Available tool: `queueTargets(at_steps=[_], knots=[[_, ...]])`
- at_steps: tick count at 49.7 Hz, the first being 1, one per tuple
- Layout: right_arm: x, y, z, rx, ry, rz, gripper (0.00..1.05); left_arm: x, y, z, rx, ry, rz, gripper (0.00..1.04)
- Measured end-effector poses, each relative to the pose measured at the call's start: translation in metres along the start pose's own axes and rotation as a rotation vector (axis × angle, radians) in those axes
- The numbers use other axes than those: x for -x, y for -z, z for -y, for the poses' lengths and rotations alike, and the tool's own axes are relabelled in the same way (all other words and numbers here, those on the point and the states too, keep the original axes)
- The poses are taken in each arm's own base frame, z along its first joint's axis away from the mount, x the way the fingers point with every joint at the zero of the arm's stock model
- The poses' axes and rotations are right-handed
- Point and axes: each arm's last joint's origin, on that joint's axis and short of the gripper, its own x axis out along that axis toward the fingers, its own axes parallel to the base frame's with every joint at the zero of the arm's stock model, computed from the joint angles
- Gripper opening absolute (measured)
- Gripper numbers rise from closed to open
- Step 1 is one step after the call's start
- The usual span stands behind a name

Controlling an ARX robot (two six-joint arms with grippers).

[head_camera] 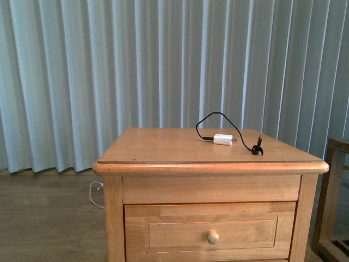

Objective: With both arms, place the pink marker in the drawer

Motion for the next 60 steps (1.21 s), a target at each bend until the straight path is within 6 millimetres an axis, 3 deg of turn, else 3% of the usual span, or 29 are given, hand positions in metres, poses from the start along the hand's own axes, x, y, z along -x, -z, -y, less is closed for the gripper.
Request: queueTargets(at_steps=[12,18,60], knots=[[0.012,0.007,0.015,-0.002,0.010,0.005,0.01,0.000,0.000,0.000,0.000,0.000,0.000,0.99],[0.016,0.015,0.015,-0.001,0.005,0.011,0.01,0.000,0.000,0.000,0.000,0.000,0.000,0.99],[0.041,0.017,0.015,0.000,0.006,0.015,0.01,0.000,0.000,0.000,0.000,0.000,-0.001,0.99]])
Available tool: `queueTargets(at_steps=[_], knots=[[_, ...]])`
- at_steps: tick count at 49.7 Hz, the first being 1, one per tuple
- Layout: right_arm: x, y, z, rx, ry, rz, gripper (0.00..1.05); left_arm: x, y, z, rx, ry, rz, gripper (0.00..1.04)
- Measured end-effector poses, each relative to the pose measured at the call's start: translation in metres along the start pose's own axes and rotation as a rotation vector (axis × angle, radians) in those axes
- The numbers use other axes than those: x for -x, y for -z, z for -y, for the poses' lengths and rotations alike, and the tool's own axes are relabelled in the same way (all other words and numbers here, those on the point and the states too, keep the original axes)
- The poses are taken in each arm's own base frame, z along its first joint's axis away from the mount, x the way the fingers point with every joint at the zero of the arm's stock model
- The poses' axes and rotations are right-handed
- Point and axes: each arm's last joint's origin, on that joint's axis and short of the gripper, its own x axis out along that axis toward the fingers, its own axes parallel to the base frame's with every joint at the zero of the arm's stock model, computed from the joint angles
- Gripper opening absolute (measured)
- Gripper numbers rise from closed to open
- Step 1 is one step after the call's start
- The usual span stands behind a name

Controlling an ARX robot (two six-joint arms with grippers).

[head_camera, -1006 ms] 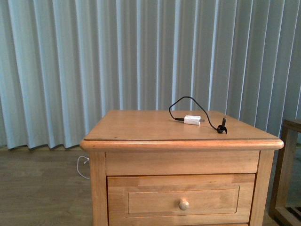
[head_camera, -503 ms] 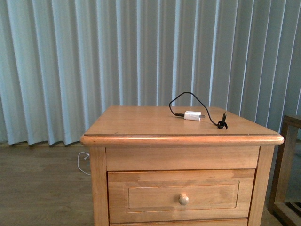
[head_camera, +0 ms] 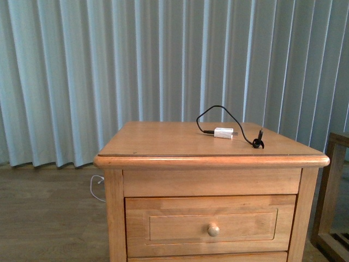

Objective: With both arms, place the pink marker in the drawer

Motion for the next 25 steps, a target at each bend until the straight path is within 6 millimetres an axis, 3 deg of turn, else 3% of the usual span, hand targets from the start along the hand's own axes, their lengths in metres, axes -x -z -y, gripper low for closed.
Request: queueTargets(at_steps=[15,19,25], knots=[[0.0001,0.0003,0.0000,0.002,0.000,-0.003,0.03,0.0000,0.0000,0.0000,0.000,0.000,0.000,0.99],[0.0001,0.0003,0.0000,0.002,0.000,-0.003,0.17,0.0000,0.0000,0.0000,0.000,0.000,0.000,0.99],[0.0001,0.0003,0.0000,0.002,0.000,-0.003,0.47,0.0000,0.0000,0.0000,0.000,0.000,0.000,0.99]])
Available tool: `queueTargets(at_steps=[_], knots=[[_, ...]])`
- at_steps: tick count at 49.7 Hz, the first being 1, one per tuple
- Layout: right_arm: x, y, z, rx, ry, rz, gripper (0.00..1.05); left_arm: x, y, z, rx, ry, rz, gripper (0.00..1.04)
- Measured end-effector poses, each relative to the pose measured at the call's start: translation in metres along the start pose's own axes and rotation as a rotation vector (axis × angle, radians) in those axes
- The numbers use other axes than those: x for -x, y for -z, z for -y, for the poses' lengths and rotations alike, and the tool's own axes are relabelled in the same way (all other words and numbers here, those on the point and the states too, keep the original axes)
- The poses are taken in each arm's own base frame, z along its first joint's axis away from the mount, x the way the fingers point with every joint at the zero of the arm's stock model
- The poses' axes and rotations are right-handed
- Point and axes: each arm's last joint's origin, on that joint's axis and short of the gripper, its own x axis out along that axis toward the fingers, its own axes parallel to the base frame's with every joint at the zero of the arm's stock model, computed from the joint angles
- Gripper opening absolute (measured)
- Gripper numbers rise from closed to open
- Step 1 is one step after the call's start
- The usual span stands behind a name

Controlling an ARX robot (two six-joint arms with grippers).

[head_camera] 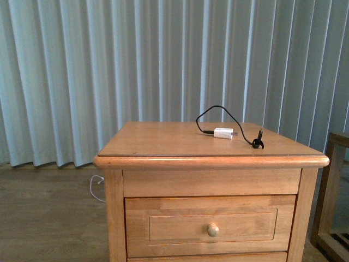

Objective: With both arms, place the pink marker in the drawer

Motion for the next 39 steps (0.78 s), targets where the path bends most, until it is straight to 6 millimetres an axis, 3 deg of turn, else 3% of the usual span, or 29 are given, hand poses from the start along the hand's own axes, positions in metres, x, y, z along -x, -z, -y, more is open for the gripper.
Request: queueTargets(at_steps=[11,39], knots=[[0.0000,0.0001,0.0000,0.000,0.000,-0.001,0.97,0.0000,0.0000,0.0000,0.000,0.000,0.000,0.99],[0.0000,0.0001,0.0000,0.000,0.000,-0.001,0.96,0.0000,0.0000,0.0000,0.000,0.000,0.000,0.99]])
